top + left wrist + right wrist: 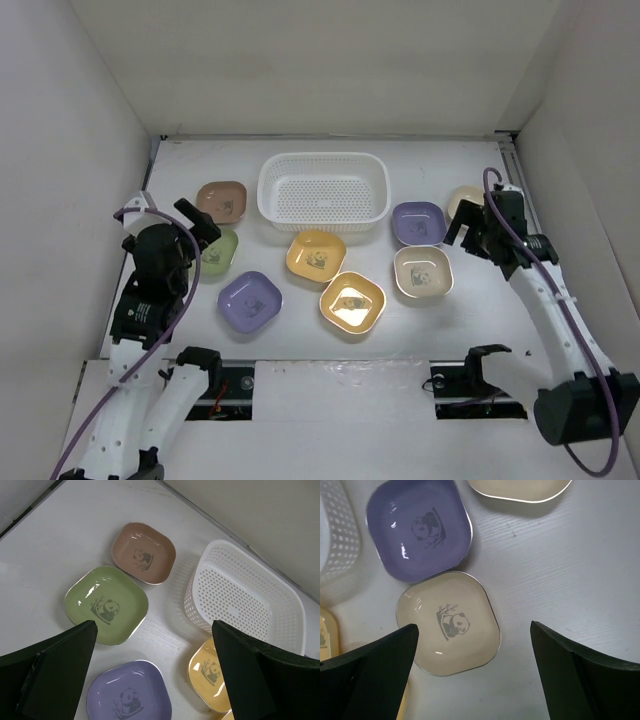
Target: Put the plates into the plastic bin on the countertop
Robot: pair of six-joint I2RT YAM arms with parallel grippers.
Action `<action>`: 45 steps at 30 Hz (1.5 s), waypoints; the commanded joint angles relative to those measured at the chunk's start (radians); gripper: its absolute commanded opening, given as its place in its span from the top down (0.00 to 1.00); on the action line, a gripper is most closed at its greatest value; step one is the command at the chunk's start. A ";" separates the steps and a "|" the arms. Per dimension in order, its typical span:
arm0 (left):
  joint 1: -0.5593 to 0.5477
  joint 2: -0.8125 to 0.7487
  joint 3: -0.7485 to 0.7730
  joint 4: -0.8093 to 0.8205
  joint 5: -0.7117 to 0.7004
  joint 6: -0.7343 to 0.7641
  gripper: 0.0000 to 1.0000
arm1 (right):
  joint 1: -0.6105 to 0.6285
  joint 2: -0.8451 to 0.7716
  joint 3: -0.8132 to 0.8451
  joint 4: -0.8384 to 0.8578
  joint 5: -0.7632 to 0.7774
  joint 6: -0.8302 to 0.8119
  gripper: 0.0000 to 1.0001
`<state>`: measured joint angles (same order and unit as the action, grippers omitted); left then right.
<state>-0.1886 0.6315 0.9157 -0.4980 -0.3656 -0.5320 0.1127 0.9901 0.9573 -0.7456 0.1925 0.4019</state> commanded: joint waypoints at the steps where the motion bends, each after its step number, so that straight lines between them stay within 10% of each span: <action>1: -0.009 -0.033 0.005 0.019 0.011 0.010 0.00 | -0.033 0.097 -0.011 0.130 -0.086 0.008 0.01; 21: -0.009 -0.053 -0.005 0.038 0.051 0.020 0.00 | -0.128 0.634 0.080 0.405 -0.093 -0.014 0.29; 26: -0.009 -0.044 -0.005 0.038 0.051 0.020 0.00 | -0.139 0.717 0.090 0.437 -0.102 -0.014 0.60; 34: -0.009 -0.044 -0.005 0.038 0.051 0.020 0.00 | -0.139 0.714 0.090 0.450 -0.122 0.011 1.00; 45: -0.009 0.063 0.087 0.073 0.193 0.041 0.00 | -0.139 0.490 0.233 0.276 -0.021 0.083 1.00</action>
<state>-0.1947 0.6559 0.9333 -0.4946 -0.2569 -0.5102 -0.0257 1.5940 1.0981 -0.4305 0.1009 0.4503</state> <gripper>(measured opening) 0.993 0.041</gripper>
